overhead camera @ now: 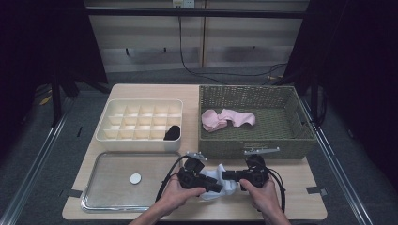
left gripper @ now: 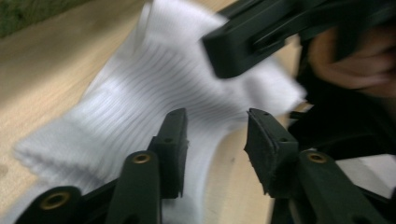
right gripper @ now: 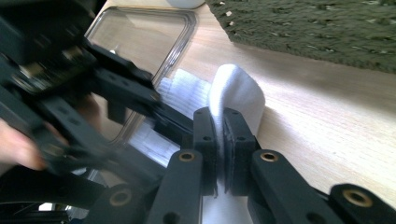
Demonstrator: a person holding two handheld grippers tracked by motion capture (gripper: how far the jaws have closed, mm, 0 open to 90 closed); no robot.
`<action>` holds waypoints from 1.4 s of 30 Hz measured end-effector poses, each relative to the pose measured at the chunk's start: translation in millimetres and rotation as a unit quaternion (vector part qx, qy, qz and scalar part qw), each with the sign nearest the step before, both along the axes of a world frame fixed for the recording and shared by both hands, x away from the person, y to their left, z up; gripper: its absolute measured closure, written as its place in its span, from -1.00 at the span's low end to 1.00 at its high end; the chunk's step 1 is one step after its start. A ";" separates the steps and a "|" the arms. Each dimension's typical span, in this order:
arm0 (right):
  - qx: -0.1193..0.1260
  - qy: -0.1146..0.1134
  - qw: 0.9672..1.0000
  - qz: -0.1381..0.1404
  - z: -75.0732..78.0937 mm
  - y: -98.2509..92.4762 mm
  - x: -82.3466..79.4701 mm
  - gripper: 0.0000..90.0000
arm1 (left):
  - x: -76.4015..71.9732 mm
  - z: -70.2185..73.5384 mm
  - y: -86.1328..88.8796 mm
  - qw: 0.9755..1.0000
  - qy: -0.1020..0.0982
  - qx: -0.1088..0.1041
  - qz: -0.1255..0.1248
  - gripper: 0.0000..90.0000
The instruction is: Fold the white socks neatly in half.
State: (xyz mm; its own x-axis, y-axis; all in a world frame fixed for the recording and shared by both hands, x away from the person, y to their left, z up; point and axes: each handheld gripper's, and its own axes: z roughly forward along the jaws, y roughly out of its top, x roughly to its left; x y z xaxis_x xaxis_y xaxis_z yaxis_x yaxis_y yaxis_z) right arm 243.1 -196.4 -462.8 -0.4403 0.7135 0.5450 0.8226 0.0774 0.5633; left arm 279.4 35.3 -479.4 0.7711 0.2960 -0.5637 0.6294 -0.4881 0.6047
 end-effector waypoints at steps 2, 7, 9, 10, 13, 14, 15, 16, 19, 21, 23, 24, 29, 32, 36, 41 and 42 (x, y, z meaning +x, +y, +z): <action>-0.003 -0.001 1.000 -0.001 0.1 -1.4 0.0 0.90 | 3.0 8.6 6.2 1.000 -0.020 0.003 0.009 0.26; -0.004 -0.001 1.000 -0.001 0.8 -2.9 0.3 0.90 | 11.8 15.8 24.9 0.999 -0.037 0.006 0.030 0.20; -0.004 -0.001 1.000 -0.002 1.7 -3.6 0.5 0.90 | 16.6 16.6 33.1 0.998 -0.034 0.004 0.044 0.17; -0.005 -0.001 1.000 -0.002 2.0 -4.1 0.8 0.90 | 18.6 16.5 36.3 0.998 -0.039 0.007 0.050 0.17; -0.009 -0.001 1.000 -0.002 3.3 -5.6 1.9 0.90 | 25.0 12.6 44.7 0.997 -0.037 0.022 0.067 0.15; -0.011 -0.002 1.000 -0.003 3.7 -6.5 2.5 0.90 | 26.9 10.7 47.4 0.996 -0.036 0.026 0.074 0.14; -0.012 -0.001 1.000 -0.004 4.4 -7.2 3.0 0.90 | 28.0 8.8 49.0 0.996 -0.036 0.031 0.076 0.12; -0.014 -0.003 1.000 -0.005 5.1 -7.9 3.5 0.90 | 28.7 5.9 49.4 0.996 -0.029 0.033 0.073 0.11; -0.012 -0.008 1.000 -0.007 7.1 -9.2 2.9 0.90 | 28.6 -4.5 46.1 0.998 -0.011 0.030 0.063 -0.04; -0.013 -0.008 1.000 -0.008 7.5 -9.4 2.7 0.90 | 25.9 -9.4 40.4 0.998 -0.007 0.038 0.057 -0.04; -0.015 -0.010 1.000 -0.008 8.2 -10.1 2.4 0.90 | 24.0 -13.3 33.9 0.998 -0.001 0.039 0.045 0.22; -0.013 -0.010 1.000 -0.008 8.5 -10.5 2.6 0.90 | 24.3 -14.7 32.0 0.998 0.005 0.036 0.048 0.25; -0.009 -0.019 1.000 -0.005 13.4 -6.9 3.3 0.90 | 18.1 -19.0 18.5 0.998 -0.002 0.053 0.044 0.50; -0.009 -0.023 1.000 0.004 14.5 -1.1 3.8 0.90 | 17.2 -18.7 13.3 0.997 -0.004 0.054 0.049 0.51; -0.011 -0.019 1.000 0.017 12.1 10.3 4.7 0.89 | 15.1 -19.2 9.7 0.997 -0.008 0.058 0.057 0.61; -0.006 -0.015 0.999 0.028 7.8 22.2 6.2 0.76 | 13.8 -19.0 10.2 0.997 -0.011 0.056 0.058 0.63; -0.003 -0.013 0.999 0.032 6.8 23.6 6.4 0.72 | 13.9 -19.3 10.3 0.997 -0.008 0.054 0.060 0.63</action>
State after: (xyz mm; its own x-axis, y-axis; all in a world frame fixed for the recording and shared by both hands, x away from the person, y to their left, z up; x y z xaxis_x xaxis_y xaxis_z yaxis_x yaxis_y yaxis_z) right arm 249.5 -172.9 -456.1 -0.4993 0.6862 0.5290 0.8013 0.1334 0.5833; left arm 293.2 45.6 -498.7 0.7346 0.4455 -0.5118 0.6785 -0.4727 0.5624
